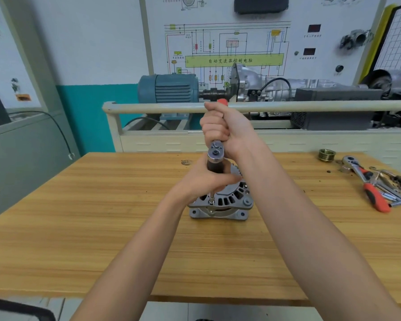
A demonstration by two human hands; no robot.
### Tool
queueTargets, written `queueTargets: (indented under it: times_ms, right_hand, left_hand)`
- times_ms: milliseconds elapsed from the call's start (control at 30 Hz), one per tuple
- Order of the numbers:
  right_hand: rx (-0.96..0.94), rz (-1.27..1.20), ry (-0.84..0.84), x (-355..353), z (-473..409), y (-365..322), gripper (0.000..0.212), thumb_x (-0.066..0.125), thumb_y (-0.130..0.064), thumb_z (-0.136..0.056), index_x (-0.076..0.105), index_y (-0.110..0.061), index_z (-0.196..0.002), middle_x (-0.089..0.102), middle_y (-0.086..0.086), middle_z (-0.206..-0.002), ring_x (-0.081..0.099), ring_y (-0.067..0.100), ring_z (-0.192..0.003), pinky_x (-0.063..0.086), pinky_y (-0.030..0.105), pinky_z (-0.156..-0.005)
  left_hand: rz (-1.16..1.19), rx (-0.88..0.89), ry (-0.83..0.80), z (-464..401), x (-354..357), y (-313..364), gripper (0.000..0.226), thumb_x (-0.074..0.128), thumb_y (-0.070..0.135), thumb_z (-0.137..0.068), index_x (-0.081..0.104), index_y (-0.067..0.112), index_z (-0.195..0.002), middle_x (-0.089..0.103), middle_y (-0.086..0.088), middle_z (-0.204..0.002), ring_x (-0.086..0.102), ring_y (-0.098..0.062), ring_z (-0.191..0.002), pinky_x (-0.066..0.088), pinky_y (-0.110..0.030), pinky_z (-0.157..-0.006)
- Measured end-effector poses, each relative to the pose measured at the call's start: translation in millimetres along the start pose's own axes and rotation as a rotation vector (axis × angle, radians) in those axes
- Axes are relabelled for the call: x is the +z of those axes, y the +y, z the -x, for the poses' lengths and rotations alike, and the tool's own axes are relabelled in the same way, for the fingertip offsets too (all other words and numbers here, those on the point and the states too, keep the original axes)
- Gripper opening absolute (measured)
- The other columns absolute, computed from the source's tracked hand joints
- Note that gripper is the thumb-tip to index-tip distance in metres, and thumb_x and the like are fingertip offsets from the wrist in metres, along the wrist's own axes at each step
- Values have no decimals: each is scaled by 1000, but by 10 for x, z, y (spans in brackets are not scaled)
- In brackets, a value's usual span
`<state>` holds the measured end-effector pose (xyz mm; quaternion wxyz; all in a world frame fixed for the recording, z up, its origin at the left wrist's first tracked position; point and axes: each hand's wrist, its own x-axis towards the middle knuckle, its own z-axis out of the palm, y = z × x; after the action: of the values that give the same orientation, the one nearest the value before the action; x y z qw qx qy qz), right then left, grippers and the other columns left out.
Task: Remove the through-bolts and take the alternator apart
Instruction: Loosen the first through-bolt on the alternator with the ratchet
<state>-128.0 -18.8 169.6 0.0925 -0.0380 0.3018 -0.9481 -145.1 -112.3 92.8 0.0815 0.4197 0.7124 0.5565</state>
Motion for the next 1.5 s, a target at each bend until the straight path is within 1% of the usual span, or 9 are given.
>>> queueTargets:
  times_ms: [200,433,667,867,1100,1200,1367,1433,1500]
  right_hand:
    - [-411,-195,203,-26,-30,34,45,46,-19,-98,30,-19,-55,21,-8,-36,16,6,-24,14,17,-25]
    - [157,49,-88,-93,40,-156,50,44,-21,-93,30,-15,-45,13,-10,-45,8,2,-34,16,20,-26]
    - [-252,-117,138,-85,11,-110,48,44,-20,-98,30,-19,-53,20,-8,-34,16,6,-23,14,17,-23]
    - [4,-17,5,-97,51,-123,55,43,-22,-99,32,-16,-46,23,-6,-35,14,5,-26,12,14,-24]
    - [-359,-172,187,-36,-21,46,44,47,-19,-98,31,-19,-56,22,-8,-35,16,6,-25,15,17,-26]
    - [-335,-176,144,-74,5,34,45,46,-20,-97,32,-19,-55,21,-7,-36,17,6,-25,14,17,-26]
    - [83,23,-58,-73,22,-94,54,40,-23,-99,31,-16,-46,16,-9,-41,10,4,-29,11,16,-26]
    - [72,61,-21,-34,13,-59,55,42,-22,-99,31,-16,-45,18,-8,-38,9,3,-29,11,15,-25]
    - [-101,-36,77,-22,-18,-19,50,45,-19,-98,32,-18,-50,22,-8,-36,15,5,-25,13,15,-24]
  left_hand:
    - [209,-125,608,-149,242,-6,34,59,-1,-76,38,15,-54,36,3,-46,29,-8,-39,27,-20,-41]
    - [-42,58,26,-39,92,12,37,71,11,-74,48,22,-47,49,2,-44,42,-12,-42,37,-23,-48]
    - [175,-49,492,-147,250,-30,40,61,-6,-75,39,18,-51,37,1,-47,32,-15,-45,28,-29,-51]
    - [4,14,19,-35,84,2,36,70,9,-74,48,20,-49,45,1,-46,39,-11,-42,35,-21,-46]
    - [249,-57,713,-127,318,-40,40,57,-4,-77,35,16,-51,34,7,-43,27,-8,-40,25,-18,-39]
    - [247,-16,606,-101,282,-67,36,61,-3,-77,40,15,-54,37,7,-45,29,-6,-41,28,-17,-41]
    - [8,-15,-67,-8,29,-1,39,70,9,-73,45,20,-46,43,2,-44,37,-12,-41,34,-21,-47]
    - [4,-45,-49,-19,31,-3,43,69,7,-74,41,21,-44,40,4,-42,35,-10,-40,32,-19,-45]
    - [109,-74,241,-45,119,-28,43,65,-2,-76,39,18,-47,38,7,-40,34,-8,-38,31,-19,-43]
